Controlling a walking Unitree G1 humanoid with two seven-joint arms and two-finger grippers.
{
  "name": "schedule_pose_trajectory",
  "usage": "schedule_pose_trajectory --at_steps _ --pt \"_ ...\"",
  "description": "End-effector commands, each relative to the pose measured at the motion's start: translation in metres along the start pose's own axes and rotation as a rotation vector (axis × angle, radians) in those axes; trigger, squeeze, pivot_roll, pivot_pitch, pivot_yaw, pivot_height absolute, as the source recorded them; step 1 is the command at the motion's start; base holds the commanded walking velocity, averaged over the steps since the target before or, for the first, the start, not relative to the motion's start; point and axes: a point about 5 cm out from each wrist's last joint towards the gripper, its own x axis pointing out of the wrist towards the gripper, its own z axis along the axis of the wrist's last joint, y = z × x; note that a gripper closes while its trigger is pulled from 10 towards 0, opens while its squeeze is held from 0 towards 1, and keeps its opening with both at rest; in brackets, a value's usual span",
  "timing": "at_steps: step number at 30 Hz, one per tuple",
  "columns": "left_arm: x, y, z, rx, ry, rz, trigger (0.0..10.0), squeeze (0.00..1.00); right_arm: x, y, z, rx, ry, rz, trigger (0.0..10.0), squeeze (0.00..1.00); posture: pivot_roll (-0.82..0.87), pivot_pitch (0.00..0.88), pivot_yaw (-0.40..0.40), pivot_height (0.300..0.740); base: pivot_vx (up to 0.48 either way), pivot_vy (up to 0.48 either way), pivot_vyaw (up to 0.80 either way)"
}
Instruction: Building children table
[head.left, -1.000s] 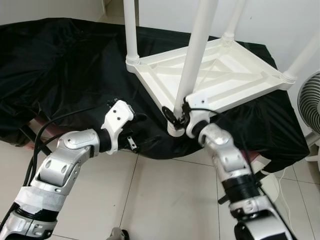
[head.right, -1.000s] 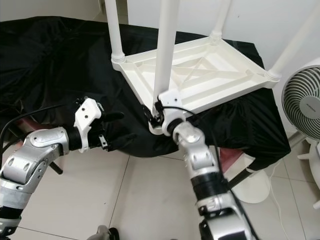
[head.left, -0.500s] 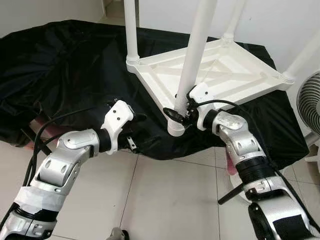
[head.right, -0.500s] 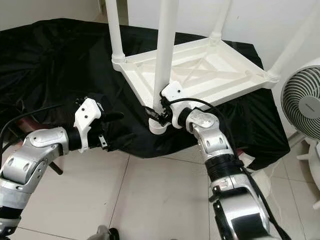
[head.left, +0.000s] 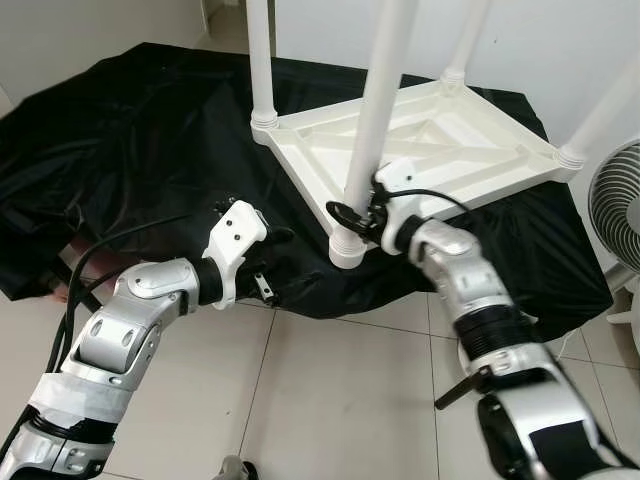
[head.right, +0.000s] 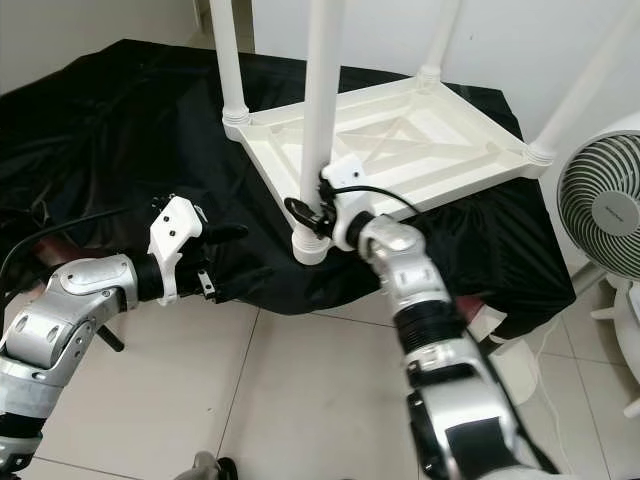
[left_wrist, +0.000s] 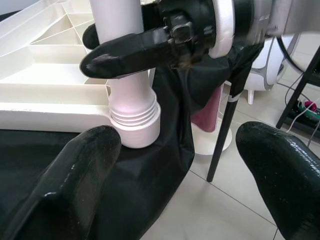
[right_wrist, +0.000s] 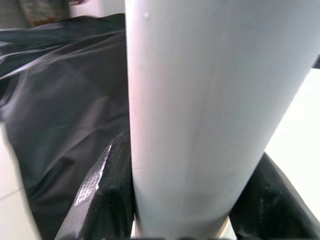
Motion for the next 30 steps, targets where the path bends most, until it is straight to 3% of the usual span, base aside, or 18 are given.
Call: schedule_pose_trajectory --at_steps 1,2,3,5,10,11,15,16,18,19,22,23,24,25,26,28,30 --pt "-0.001 -0.004 0.0 -0.005 0.005 -0.033 10.0 0.0 -0.009 -0.005 -0.027 0.065 0.111 -0.173 0.0 0.0 0.0 0.141 0.005 0.74 0.0 0.0 0.0" --pt "-0.001 -0.004 0.0 -0.005 0.005 -0.033 10.0 0.0 -0.012 -0.005 -0.03 0.093 0.109 -0.269 0.0 0.0 0.0 0.141 0.005 0.74 0.0 0.0 0.0" --pt "-0.001 -0.004 0.0 -0.005 0.005 -0.033 10.0 0.0 -0.012 -0.005 -0.03 0.093 0.109 -0.269 0.0 0.0 0.0 0.141 0.005 0.74 0.0 0.0 0.0" --pt "0.0 -0.004 -0.001 -0.006 0.007 -0.034 10.0 0.0 -0.018 -0.001 -0.033 0.147 0.091 -0.44 0.0 0.0 0.0 0.138 0.005 0.74 0.0 0.0 0.0" --pt "0.0 -0.004 -0.001 -0.006 0.011 -0.033 10.0 0.0 -0.026 0.01 -0.032 0.209 0.049 -0.583 0.0 0.0 0.0 0.136 0.006 0.74 0.0 0.0 0.0" --pt "-0.001 -0.002 -0.003 -0.009 0.016 -0.021 10.0 0.0 -0.033 0.019 -0.031 0.261 0.027 -0.674 0.0 0.0 0.0 0.132 0.007 0.74 0.0 0.0 0.0" --pt "-0.003 0.0 -0.004 -0.011 0.021 -0.006 10.0 0.0 -0.034 0.025 -0.031 0.282 0.022 -0.684 0.0 0.0 0.0 0.132 0.008 0.74 0.0 0.0 0.0" --pt "-0.004 0.0 -0.005 -0.012 0.023 -0.002 10.0 0.0 -0.032 0.028 -0.03 0.275 0.024 -0.657 4.5 0.0 0.0 0.131 0.007 0.74 0.0 0.0 0.0" --pt "-0.004 0.0 -0.005 -0.012 0.023 -0.002 10.0 0.0 -0.032 0.028 -0.03 0.275 0.024 -0.657 4.5 0.0 0.0 0.131 0.007 0.74 0.0 0.0 0.0" --pt "-0.005 0.001 -0.005 -0.012 0.023 0.002 10.0 0.0 -0.03 0.029 -0.028 0.255 0.025 -0.63 10.0 0.0 0.0 0.129 0.006 0.74 0.0 0.0 0.0" --pt "-0.005 0.001 -0.005 -0.012 0.023 0.006 10.0 0.0 -0.026 0.031 -0.026 0.238 0.011 -0.566 10.0 0.0 0.0 0.126 0.006 0.74 0.0 0.0 0.0" --pt "-0.005 0.001 -0.005 -0.013 0.022 0.009 10.0 0.0 -0.023 0.034 -0.022 0.214 -0.007 -0.51 10.0 1.0 0.0 0.124 0.005 0.74 0.0 0.0 0.0" --pt "-0.005 0.001 -0.005 -0.013 0.021 0.012 10.0 0.0 -0.018 0.041 -0.016 0.209 -0.033 -0.384 10.0 0.98 0.0 0.123 0.004 0.74 0.0 0.0 0.0" --pt "-0.005 0.001 -0.005 -0.013 0.021 0.012 10.0 0.0 -0.018 0.041 -0.016 0.209 -0.033 -0.384 10.0 0.98 0.0 0.123 0.004 0.74 0.0 0.0 0.0" --pt "-0.005 0.001 -0.005 -0.014 0.02 0.014 10.0 0.0 -0.015 0.044 -0.01 0.194 -0.064 -0.301 10.0 0.0 0.0 0.123 0.004 0.74 0.0 0.0 0.0" --pt "-0.005 0.001 -0.005 -0.014 0.02 0.015 10.0 0.0 -0.015 0.046 -0.006 0.192 -0.087 -0.248 10.0 0.0 0.0 0.123 0.004 0.74 0.0 0.0 0.0" --pt "-0.006 0.002 -0.004 -0.013 0.019 0.018 10.0 0.0 -0.013 0.043 0.002 0.104 -0.105 -0.037 10.0 0.0 0.0 0.123 0.005 0.74 0.0 0.0 0.0"
